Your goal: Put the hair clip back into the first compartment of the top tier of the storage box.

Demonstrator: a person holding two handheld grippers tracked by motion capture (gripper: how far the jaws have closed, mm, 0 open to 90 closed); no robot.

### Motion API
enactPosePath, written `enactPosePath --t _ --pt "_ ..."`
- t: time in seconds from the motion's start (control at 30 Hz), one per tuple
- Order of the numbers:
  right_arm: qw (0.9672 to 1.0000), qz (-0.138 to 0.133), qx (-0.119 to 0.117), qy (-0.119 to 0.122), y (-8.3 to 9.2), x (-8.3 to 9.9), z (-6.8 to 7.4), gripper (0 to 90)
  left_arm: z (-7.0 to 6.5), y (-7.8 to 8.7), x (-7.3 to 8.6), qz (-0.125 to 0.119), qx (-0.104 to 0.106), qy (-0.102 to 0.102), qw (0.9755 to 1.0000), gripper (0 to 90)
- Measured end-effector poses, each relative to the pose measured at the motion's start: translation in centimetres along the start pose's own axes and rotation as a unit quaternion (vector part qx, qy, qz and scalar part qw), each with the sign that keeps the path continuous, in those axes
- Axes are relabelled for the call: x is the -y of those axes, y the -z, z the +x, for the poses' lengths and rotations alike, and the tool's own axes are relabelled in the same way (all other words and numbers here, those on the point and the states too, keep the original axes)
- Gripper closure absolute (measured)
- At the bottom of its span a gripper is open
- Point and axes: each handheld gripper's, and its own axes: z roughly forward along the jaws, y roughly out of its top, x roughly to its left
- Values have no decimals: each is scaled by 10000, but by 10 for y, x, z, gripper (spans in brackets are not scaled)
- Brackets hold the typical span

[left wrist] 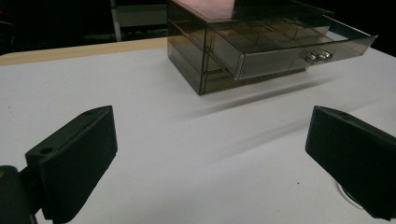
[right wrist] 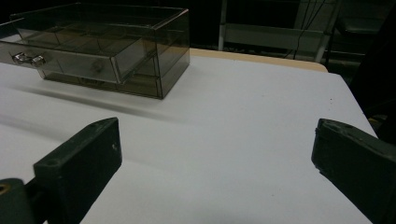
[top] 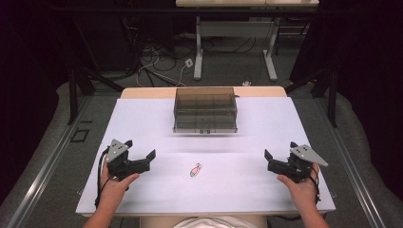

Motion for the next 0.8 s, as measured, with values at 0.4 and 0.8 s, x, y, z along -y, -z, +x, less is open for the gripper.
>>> enactPosePath --t 0.4,0.8 --pt "9998 124 -139 22 1 0 6 12 -13 -1 -7 -10 125 -31 9999 57" --pt "9995 167 -251 38 1 -2 8 12 -28 -12 -19 139 296 -116 9994 94"
